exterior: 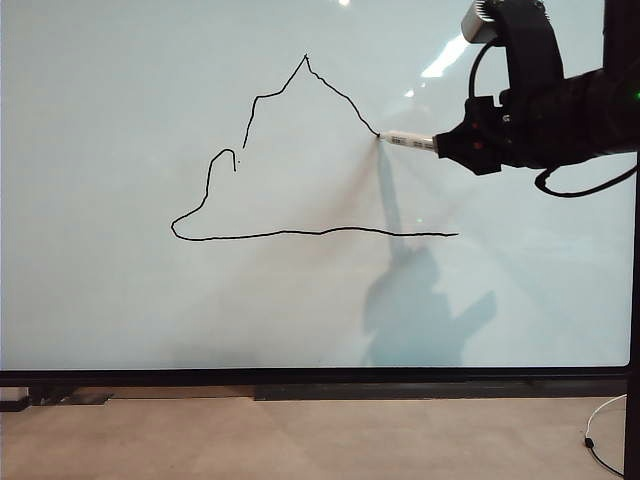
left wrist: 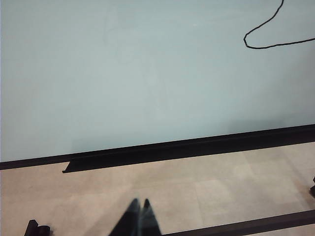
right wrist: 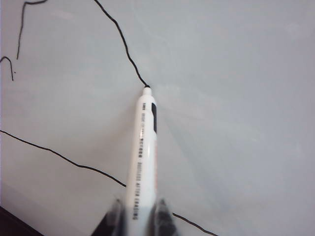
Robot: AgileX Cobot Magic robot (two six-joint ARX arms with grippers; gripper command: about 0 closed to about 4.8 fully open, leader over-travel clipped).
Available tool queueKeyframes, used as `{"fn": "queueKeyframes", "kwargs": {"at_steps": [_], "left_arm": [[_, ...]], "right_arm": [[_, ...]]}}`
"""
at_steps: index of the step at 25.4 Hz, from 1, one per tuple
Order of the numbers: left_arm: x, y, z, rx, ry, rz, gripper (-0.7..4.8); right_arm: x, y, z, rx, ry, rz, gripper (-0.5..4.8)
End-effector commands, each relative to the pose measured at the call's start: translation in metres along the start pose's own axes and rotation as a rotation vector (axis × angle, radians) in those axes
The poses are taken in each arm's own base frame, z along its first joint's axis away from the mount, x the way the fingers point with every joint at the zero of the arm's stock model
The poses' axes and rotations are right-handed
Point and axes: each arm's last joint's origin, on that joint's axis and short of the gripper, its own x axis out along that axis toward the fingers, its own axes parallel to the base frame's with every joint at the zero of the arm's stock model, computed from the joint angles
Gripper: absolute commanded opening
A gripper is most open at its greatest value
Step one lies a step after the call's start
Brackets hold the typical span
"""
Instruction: Pick up the pen on the shelf to the right of the whiteboard and draw a triangle.
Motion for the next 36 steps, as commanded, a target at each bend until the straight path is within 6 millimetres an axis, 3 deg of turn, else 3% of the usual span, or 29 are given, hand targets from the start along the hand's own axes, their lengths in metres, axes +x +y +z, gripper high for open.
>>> {"fn": "queueKeyframes", "kwargs": {"at_steps": [1,14,31,36], "left_arm": [[0.0,0.0,0.002,0.002,-0.012,-0.002,-0.05],[0.0,0.0,0.002,0.002,-0.012,-0.002,-0.05],[0.0,0.0,0.002,0.002,-0.012,-0.002,-0.05],[0.0,0.0,0.002,0.002,-0.012,-0.001,-0.05]], "right_arm": [[-0.002,-0.003,0.001,0.006,-0.012,-0.029,-0.09],[-0.02,-0.011,-0.017,0.026,0.034,-0.067,-0.09],[-0.018,-0.012,-0.039,0.048,0.09,-0.077,-0.09],[-0.025,-0.016,-0.04,0.045,0.059,-0.102,-0.09]]}}
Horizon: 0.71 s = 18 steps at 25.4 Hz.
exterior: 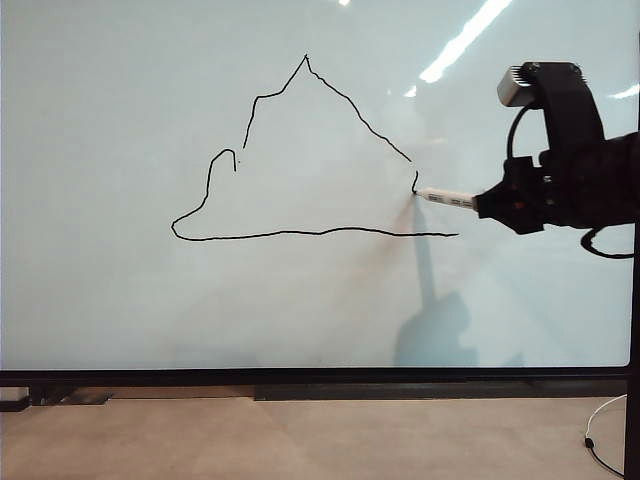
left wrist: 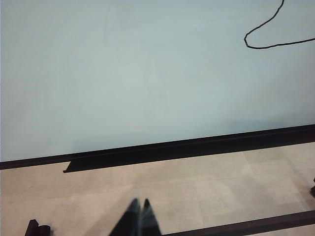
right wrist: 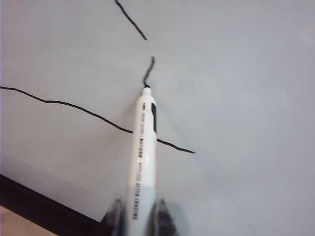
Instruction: Pick up the pen on the shelf to the right of the whiteboard and draw a triangle.
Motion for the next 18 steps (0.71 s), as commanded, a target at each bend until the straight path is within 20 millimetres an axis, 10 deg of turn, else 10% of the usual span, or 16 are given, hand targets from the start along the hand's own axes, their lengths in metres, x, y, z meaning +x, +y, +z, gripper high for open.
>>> {"fn": "queueKeyframes", "kwargs": {"at_steps": [1,18], "left_arm": [[0.0,0.0,0.002,0.002,-0.012,-0.001,-0.05],[0.0,0.0,0.002,0.002,-0.012,-0.002,-0.05]], "right_arm": [[-0.007,-0.006,0.002,0.011,-0.053,-0.05,-0.09],[-0.018,-0.019,-0.016,0.041,-0.008,-0.06,-0.09]]}}
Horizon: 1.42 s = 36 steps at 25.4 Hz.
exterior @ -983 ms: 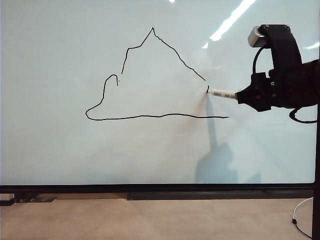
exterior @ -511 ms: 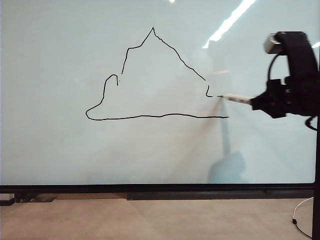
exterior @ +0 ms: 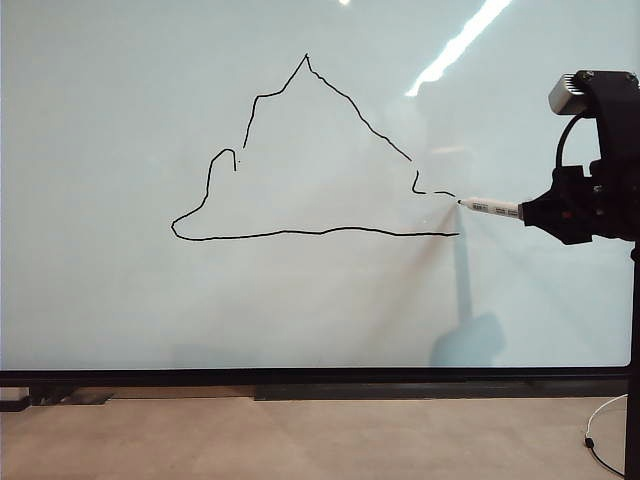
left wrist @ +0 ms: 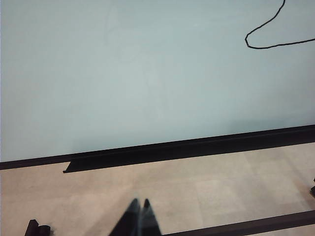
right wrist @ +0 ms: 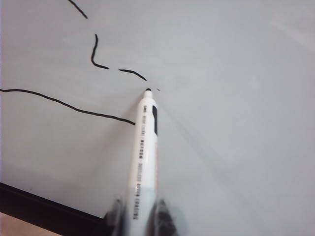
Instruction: Pick up the pen on the shelf to the right of the whiteboard and draw a triangle.
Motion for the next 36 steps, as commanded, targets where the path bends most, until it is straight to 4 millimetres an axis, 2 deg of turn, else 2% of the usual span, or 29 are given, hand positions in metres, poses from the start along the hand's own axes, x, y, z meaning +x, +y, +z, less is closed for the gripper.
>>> {"fn": "queueKeyframes", "kwargs": {"at_steps": [1,7,15,23,28,36], "left_arm": [[0.0,0.0,0.002,0.002,-0.012,-0.002,-0.05],[0.0,0.0,0.002,0.002,-0.012,-0.002,-0.05],[0.0,0.0,0.002,0.002,-0.013,-0.002,-0.05],[0.0,0.0,0.002,0.002,-0.012,-0.002,-0.05],[0.0,0.0,0.002,0.002,-0.012,-0.002,-0.05],[0.0,0.0,0.002,0.002,-0.012,-0.002,-0.05]], "right_arm": [[0.003,0.0,-0.007,0.0,0.003,-0.004,-0.09],[0.005,0.0,-0.019,0.005,0.033,-0.015,-0.09],[0.003,-0.01,-0.02,0.012,0.03,-0.028,-0.09],[0.012,-0.007,-0.012,0.024,-0.015,0.025,-0.09],[0.02,0.002,-0.006,0.018,-0.045,0.06,-0.09],[0.02,0.005,-0.001,0.015,-0.062,0.073,-0.09]]}}
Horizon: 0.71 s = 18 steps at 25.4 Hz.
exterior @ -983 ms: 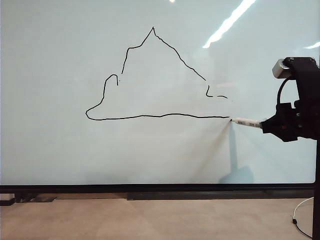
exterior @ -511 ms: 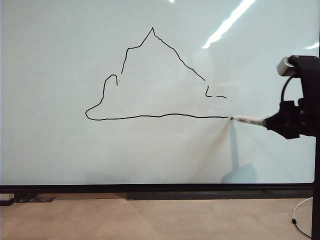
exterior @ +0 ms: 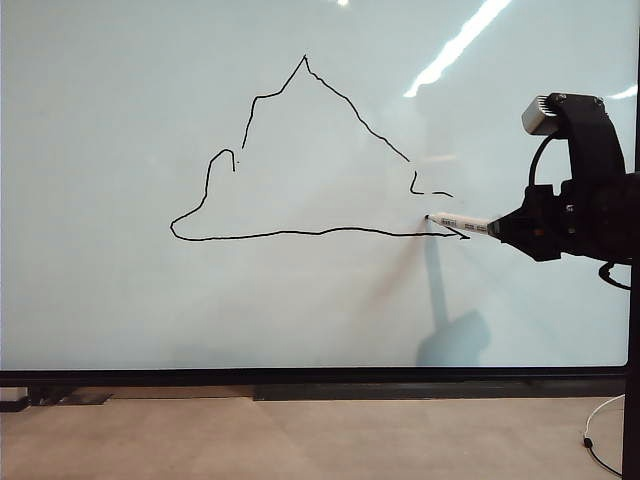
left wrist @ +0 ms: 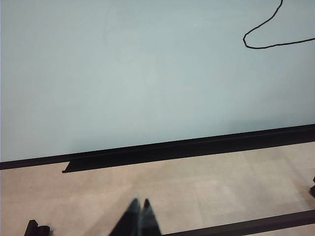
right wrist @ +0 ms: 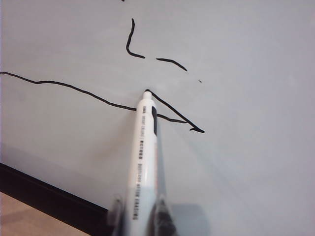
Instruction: Pick up the pen on the shelf to the right of the whiteboard and draw a triangle.
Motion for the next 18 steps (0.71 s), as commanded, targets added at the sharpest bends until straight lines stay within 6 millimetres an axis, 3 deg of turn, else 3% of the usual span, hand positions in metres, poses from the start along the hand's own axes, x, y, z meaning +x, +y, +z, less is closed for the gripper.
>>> {"fn": "queueKeyframes", "kwargs": {"at_steps": [1,10,18], "left_arm": [[0.0,0.0,0.002,0.002,-0.013,-0.002,-0.05],[0.0,0.0,0.002,0.002,-0.013,-0.001,-0.05],[0.0,0.0,0.002,0.002,-0.013,-0.002,-0.05]], "right_arm": [[0.001,-0.001,0.012,-0.009,-0.07,-0.02,-0.09],[-0.048,0.008,0.03,-0.045,-0.122,-0.078,-0.09],[-0.083,0.016,0.036,0.077,-0.182,-0.085,-0.09]]}}
